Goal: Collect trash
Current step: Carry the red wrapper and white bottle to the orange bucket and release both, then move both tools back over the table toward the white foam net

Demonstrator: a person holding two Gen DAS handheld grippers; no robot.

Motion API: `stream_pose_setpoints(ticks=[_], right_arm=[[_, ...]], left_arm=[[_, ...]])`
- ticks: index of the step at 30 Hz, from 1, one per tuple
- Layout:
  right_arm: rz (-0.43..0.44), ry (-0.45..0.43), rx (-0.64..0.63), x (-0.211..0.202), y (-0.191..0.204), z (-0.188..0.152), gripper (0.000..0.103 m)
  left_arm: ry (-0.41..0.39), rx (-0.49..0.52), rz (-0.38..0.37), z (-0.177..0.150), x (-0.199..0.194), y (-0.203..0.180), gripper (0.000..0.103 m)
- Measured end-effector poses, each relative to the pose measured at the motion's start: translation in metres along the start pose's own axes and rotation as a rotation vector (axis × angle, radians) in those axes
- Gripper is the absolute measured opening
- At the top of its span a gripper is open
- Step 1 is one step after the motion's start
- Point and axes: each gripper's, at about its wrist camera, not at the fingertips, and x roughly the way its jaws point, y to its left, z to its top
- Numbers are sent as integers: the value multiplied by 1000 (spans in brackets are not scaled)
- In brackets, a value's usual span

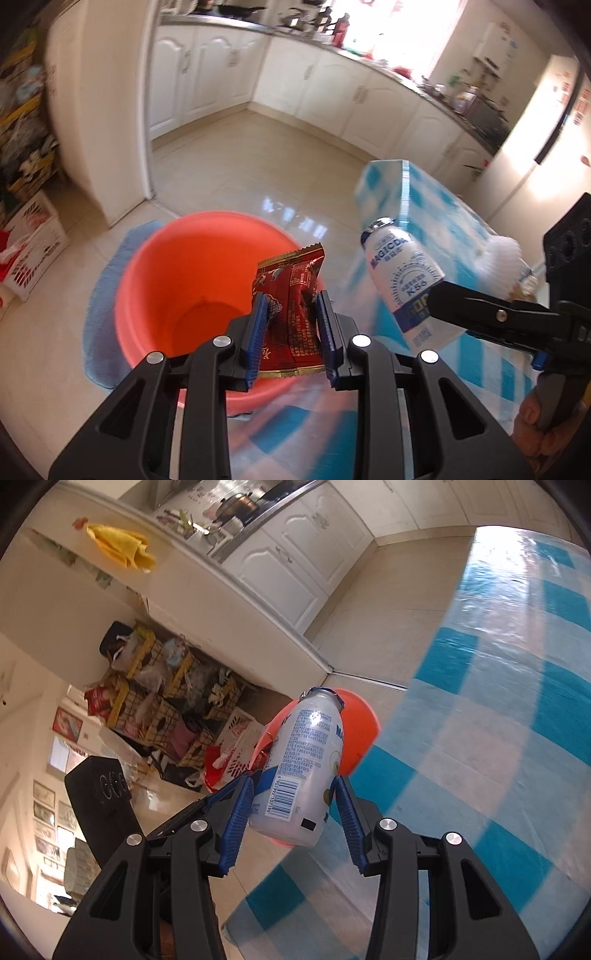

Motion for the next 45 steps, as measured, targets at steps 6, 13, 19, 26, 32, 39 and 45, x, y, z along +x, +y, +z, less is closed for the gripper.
stream_pose_setpoints(ticks=[6, 13, 19, 26, 32, 39, 45], right_arm=[[-17, 33, -27, 30, 5, 4, 49], [-16, -18, 18, 15, -5, -3, 63], [-73, -144, 47, -45, -16, -12, 80], [-154, -299, 106, -126, -45, -41, 81], [-230, -347, 111, -158, -49, -73, 84], [-279, -357, 153, -182, -59, -111, 84], [-304, -383, 166, -203, -56, -134, 90]], left_arm=[[47, -43, 42, -3, 23, 24, 29], [84, -89, 83, -9, 34, 39, 60], [13, -64, 142, -7, 7, 42, 68], [-80, 40, 249, -6, -28, 18, 70], [-131, 77, 271, -14, -55, 0, 74], [-185, 131, 286, -28, -88, -18, 76], [-198, 146, 260, -40, -104, -25, 80]])
